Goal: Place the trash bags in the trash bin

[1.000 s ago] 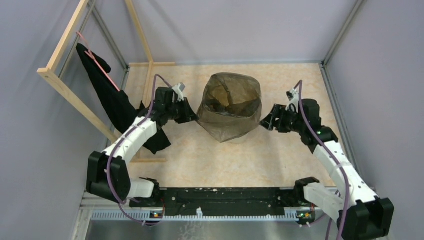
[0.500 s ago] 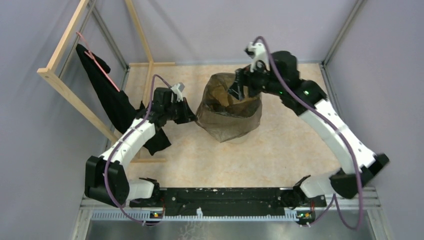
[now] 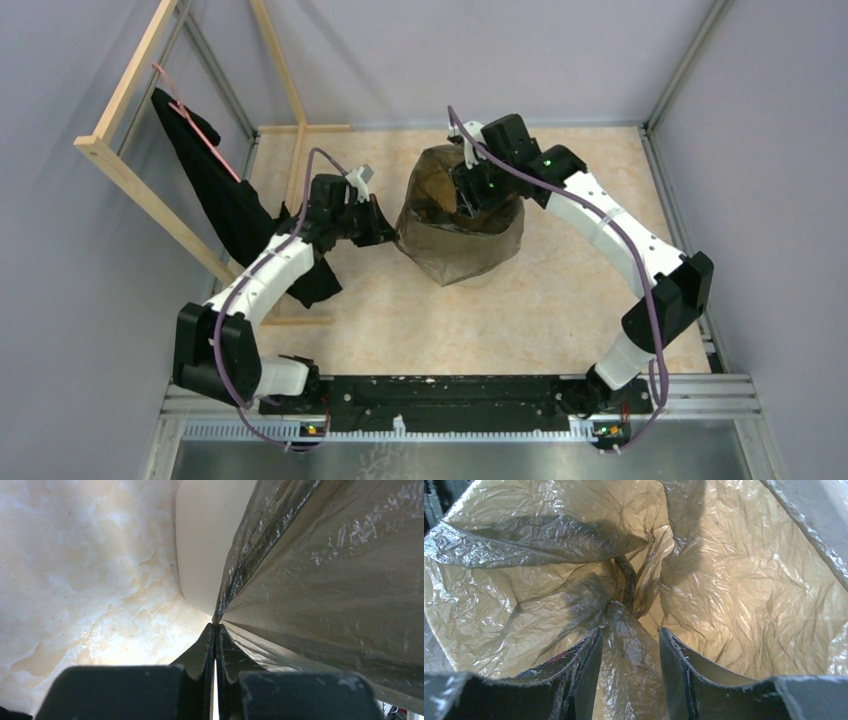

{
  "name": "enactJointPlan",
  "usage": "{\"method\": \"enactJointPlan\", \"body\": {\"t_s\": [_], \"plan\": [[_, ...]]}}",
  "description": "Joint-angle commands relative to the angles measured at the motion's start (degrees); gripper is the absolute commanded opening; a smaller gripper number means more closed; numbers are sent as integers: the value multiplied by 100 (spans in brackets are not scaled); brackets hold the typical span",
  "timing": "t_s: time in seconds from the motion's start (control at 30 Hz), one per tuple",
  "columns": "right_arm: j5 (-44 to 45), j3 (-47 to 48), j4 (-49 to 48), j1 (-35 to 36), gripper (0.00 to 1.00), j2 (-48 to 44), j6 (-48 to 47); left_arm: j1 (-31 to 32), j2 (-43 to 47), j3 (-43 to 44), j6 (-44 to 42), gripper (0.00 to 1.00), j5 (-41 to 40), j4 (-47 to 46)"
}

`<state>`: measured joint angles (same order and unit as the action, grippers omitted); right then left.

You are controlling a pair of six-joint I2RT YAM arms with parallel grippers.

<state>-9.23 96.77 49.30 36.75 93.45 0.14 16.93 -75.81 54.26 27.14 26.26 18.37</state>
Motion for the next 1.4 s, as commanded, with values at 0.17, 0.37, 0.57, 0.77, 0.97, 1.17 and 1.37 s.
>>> {"method": "enactJointPlan", "body": {"t_s": [0.17,0.37,0.57,0.77,0.97,1.17,1.37], "plan": [[118,66,-443,71,56,413,322,30,-167,-19,24,5,156,-354],[380,478,-1303,-99,86,-27,1264,30,-318,15,-71,5,41,-289],[-658,-471,-2498,-871,88,-795,2323,30,-601,536,-200,12,-140,-73],[-714,-890,-2535,-873,89,-1271,1859,30,-934,945,-201,14,-253,-28],[-305,-198,-2188,-1143,92,-1060,1454,30,-1038,981,-212,19,-384,65],[-1671,-688,-2899,-2217,92,-726,2219,32,-1230,1174,-253,26,-318,241],[-2770,-1817,-4041,-2589,92,-707,2953,47,-1285,1200,-278,39,-268,240]]}}
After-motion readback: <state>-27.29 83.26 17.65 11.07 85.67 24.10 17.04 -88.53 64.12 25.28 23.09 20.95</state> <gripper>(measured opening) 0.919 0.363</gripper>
